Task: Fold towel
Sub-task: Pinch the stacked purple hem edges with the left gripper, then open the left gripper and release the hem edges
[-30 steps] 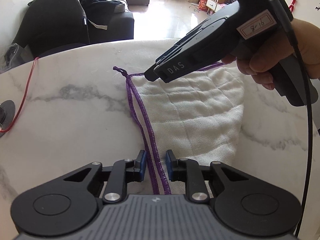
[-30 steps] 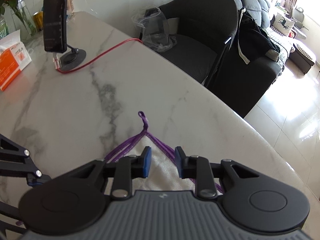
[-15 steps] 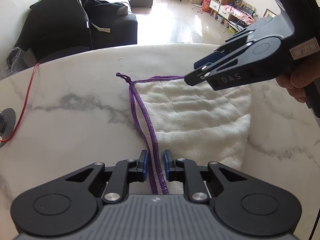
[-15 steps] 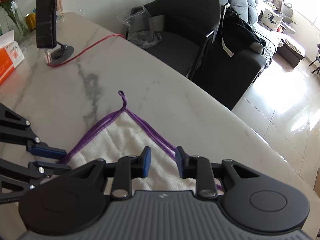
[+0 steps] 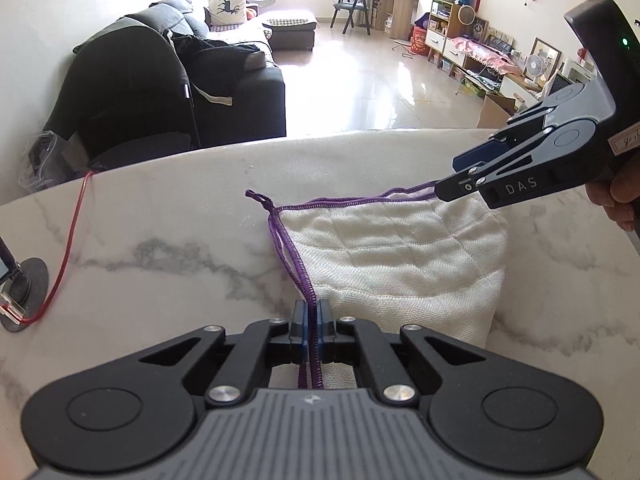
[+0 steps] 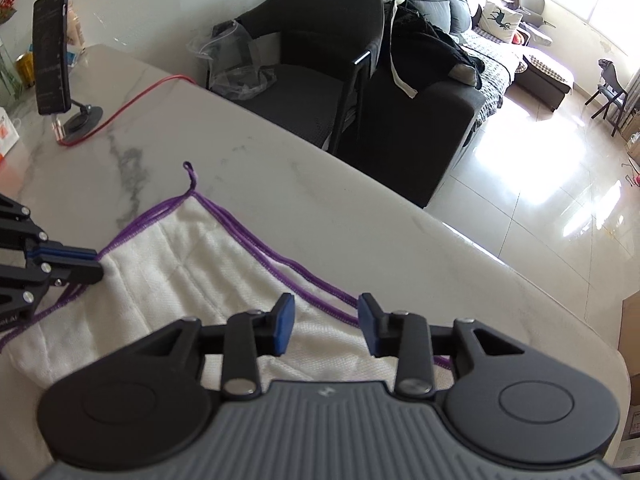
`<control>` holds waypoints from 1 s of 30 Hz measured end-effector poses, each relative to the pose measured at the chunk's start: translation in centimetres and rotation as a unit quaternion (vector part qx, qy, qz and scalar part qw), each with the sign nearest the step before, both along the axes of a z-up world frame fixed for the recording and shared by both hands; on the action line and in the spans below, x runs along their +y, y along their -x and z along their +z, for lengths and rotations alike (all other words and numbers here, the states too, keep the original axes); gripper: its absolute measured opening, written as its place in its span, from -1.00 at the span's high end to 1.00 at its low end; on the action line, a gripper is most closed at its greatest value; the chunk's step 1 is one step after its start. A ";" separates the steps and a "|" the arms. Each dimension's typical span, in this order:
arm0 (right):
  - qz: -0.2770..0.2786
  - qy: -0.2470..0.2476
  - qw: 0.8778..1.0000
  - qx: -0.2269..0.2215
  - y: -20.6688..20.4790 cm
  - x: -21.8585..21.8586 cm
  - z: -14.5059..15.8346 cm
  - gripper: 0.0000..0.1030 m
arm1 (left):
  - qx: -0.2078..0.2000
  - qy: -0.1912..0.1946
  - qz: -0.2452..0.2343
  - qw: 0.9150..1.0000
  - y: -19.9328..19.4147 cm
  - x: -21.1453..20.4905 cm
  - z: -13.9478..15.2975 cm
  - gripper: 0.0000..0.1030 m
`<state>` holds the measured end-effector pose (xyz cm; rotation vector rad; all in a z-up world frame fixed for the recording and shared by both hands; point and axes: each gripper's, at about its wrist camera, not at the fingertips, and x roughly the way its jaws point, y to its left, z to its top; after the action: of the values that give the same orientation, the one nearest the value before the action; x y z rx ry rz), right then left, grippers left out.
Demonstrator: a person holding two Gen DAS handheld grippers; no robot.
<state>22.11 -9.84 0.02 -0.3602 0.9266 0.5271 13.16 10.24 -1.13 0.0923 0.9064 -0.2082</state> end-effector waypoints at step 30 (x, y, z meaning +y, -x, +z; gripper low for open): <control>-0.024 0.046 0.997 0.060 0.8 -5.6 -1.4 0.92 | 0.032 -0.051 -0.034 0.998 3.9 -1.5 -1.0 0.32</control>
<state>21.31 -15.46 -1.41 -0.3910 1.0765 0.4664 9.24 8.79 -2.11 0.2127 0.9793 -0.2290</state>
